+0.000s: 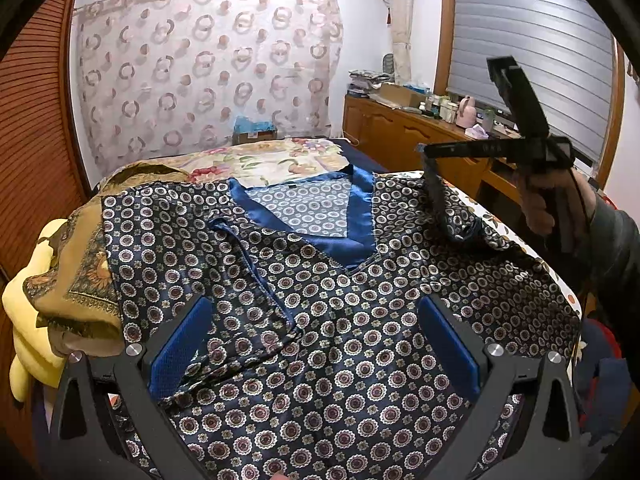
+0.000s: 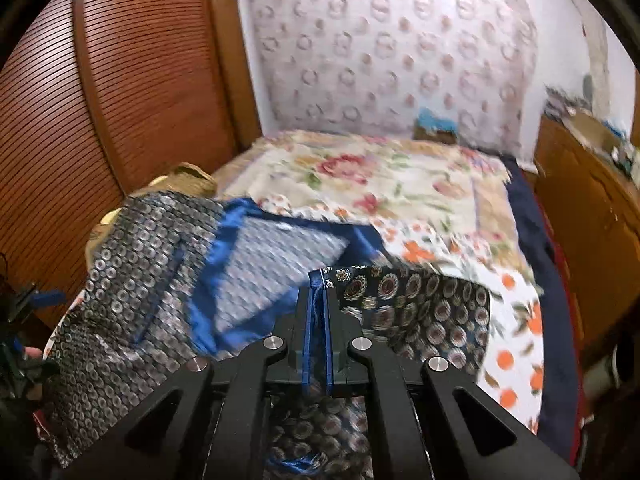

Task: Fold small clothes

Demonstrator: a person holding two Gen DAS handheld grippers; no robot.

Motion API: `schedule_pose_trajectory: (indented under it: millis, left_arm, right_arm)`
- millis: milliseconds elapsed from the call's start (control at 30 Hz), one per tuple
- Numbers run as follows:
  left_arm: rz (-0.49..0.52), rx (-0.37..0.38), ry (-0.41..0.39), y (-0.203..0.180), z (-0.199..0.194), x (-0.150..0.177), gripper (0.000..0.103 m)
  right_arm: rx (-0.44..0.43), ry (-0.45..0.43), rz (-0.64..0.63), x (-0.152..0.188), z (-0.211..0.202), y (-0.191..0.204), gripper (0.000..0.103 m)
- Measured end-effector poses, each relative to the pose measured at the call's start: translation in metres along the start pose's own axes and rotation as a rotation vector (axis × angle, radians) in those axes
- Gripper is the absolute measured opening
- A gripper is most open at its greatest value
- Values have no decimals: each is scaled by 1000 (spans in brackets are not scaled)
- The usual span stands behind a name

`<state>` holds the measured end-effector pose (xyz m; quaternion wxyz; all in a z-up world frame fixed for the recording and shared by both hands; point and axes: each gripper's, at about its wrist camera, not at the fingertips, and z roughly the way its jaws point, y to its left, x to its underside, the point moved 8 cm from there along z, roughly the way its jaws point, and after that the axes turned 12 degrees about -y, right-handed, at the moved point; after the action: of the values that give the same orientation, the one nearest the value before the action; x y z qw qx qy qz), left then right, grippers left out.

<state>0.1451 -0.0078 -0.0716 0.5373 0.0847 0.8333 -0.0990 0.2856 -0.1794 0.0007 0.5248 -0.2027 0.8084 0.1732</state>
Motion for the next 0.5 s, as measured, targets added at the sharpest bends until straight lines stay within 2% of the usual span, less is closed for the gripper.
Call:
schedule_pose_trajectory:
  millis: [33, 67, 200, 267, 367, 500]
  left_arm:
    - [-1, 0, -1, 1, -1, 1, 103]
    - [-2, -1, -2, 1, -2, 1, 103]
    - [-5, -16, -7, 6, -2, 1, 103]
    - [-9, -25, -11, 10, -2, -1, 103]
    - [-22, -39, -14, 19, -1, -3, 103]
    - [-31, -52, 7, 32, 7, -4, 103]
  right_arm:
    - [-1, 1, -5, -1, 1, 4, 24]
    - [3, 1, -13, -2, -1, 5, 29]
    - [47, 14, -62, 8, -8, 3, 30]
    - [76, 28, -78, 16, -8, -1, 46]
    - [139, 55, -89, 26, -8, -14, 60]
    - [195, 96, -56, 42, 8, -39, 60]
